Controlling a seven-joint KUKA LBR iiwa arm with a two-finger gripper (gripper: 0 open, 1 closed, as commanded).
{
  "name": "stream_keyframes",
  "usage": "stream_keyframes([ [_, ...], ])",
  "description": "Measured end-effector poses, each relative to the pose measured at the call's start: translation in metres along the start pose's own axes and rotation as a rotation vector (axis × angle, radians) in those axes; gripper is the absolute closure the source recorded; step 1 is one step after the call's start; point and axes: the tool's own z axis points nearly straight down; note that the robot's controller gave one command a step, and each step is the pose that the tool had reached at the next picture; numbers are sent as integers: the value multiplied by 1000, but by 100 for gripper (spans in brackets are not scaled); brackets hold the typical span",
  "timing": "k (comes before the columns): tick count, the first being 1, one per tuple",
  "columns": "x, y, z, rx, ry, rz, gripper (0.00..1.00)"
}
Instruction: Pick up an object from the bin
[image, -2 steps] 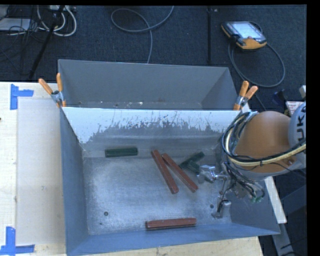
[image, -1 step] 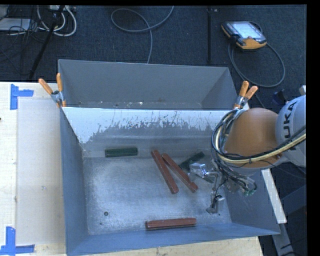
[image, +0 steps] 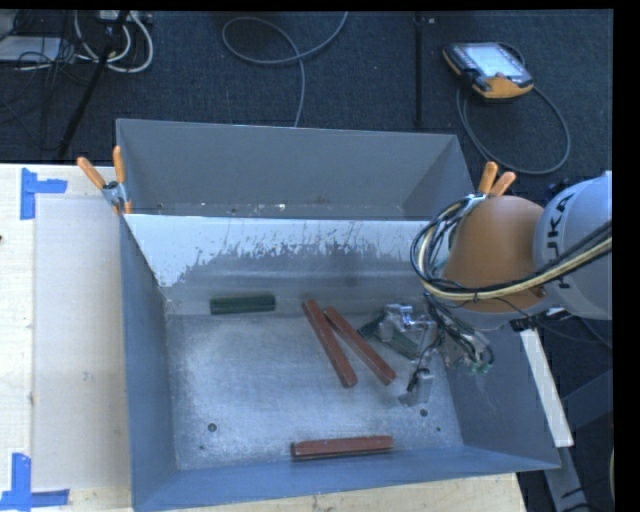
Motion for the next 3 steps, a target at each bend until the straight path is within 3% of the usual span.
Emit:
stream_keyframes([
  [1,-6,13,0,1,-1,61,0],
  [2,-35,36,21,2,-14,113,100],
  [3,-35,36,21,2,-14,112,100],
])
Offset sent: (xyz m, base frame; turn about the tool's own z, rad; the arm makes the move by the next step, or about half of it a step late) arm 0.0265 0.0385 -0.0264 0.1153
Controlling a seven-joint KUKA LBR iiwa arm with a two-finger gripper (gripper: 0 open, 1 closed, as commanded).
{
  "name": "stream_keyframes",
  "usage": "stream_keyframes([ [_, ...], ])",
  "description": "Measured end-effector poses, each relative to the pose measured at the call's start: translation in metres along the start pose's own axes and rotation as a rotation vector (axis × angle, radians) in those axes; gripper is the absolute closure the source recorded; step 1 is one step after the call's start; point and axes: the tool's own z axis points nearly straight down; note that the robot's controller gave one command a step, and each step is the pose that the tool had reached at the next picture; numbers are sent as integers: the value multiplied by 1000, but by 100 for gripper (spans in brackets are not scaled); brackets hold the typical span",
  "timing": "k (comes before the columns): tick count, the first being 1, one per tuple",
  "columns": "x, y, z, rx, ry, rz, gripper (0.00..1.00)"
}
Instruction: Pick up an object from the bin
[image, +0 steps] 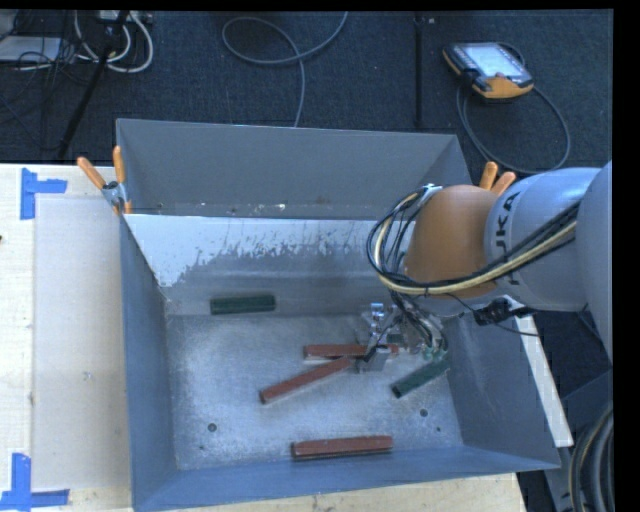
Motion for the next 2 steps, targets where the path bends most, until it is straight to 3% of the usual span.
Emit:
stream_keyframes([
  [1,-4,0,-32,0,17,-2,100],
  [2,7,-4,-114,0,14,-7,0],
])
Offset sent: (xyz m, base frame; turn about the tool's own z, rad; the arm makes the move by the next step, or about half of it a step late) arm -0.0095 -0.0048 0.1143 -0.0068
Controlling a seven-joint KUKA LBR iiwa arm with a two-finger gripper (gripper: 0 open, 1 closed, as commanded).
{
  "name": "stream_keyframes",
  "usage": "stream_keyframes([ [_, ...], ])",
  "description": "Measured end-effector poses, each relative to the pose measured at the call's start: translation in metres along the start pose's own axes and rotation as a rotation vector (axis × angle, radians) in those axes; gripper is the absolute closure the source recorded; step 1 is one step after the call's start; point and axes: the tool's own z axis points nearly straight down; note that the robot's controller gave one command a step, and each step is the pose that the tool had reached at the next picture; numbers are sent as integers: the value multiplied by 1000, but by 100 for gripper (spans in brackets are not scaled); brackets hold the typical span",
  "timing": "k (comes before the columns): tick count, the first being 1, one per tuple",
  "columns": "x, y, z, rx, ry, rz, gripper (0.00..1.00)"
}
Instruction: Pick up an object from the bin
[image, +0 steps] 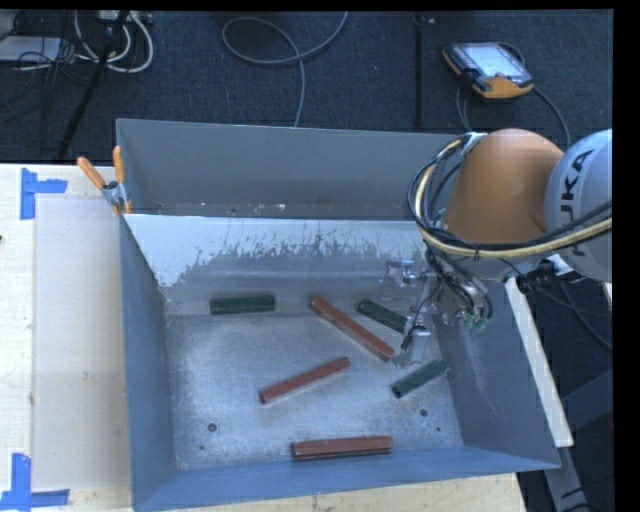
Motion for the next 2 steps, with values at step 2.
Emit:
stream_keyframes([
  [2,11,-9,37,0,-5,-69,0],
])
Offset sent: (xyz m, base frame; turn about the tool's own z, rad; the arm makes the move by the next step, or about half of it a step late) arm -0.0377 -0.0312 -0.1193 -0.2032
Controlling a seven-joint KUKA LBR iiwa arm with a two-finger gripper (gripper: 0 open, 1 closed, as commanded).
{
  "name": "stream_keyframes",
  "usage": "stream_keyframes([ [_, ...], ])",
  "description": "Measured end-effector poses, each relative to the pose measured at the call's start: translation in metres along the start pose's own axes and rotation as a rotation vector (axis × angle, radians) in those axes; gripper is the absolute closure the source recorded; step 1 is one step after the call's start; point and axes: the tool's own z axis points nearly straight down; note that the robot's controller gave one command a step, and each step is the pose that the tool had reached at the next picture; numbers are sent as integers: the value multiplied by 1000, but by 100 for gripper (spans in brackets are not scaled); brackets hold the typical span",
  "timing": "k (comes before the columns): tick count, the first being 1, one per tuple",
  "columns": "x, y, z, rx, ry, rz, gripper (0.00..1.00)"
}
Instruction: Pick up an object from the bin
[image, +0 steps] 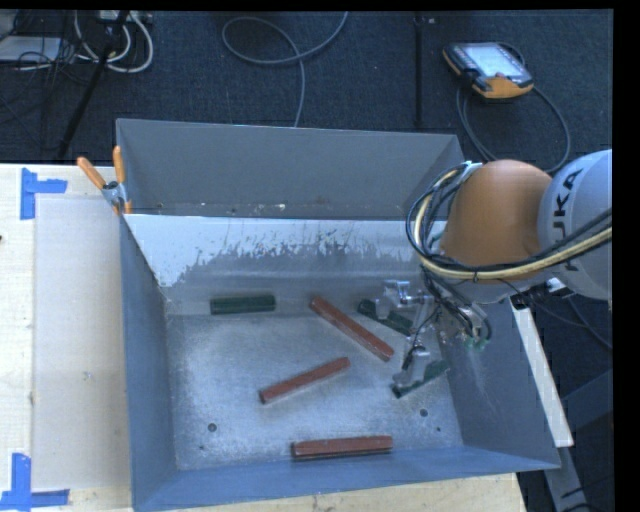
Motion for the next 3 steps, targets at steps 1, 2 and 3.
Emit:
stream_keyframes([
  [1,-7,-17,35,-1,7,100,0],
  [2,-11,-19,59,0,7,141,0],
  [3,-20,3,80,0,-3,110,100],
])
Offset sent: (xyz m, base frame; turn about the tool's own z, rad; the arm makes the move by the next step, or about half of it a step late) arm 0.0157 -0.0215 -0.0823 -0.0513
